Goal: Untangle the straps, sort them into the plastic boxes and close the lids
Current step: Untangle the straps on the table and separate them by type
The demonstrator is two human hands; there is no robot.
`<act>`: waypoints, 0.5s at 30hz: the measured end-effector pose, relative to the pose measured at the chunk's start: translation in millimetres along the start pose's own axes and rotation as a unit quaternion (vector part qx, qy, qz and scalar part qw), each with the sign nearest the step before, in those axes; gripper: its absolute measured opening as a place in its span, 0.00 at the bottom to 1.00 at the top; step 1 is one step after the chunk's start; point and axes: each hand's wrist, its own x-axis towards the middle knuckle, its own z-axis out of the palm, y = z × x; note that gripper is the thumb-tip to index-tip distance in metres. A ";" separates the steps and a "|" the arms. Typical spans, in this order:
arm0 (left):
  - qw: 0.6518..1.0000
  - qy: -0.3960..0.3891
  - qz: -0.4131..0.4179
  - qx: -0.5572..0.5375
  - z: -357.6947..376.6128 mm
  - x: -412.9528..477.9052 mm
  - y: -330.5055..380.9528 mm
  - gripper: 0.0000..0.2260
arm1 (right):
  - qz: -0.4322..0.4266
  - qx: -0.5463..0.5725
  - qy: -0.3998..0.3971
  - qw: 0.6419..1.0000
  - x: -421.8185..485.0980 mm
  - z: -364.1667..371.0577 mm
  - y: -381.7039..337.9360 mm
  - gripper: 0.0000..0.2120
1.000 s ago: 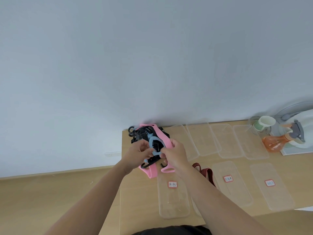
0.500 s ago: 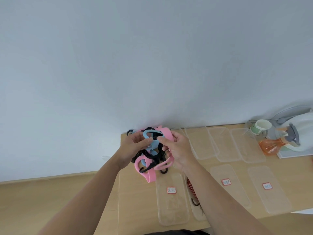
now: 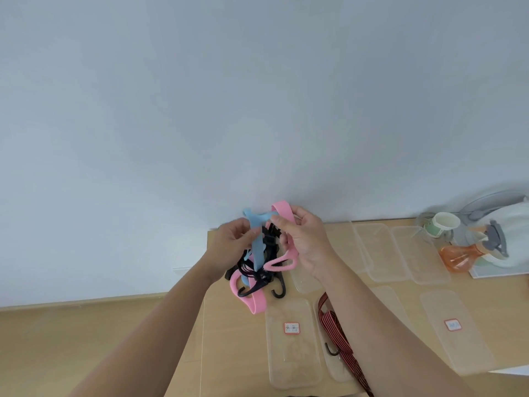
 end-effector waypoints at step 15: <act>0.998 -0.010 0.059 -0.030 10.4 -0.8 52.8 0.09 | 0.026 -0.018 0.015 0.999 -8.3 -14.8 -7.6 0.07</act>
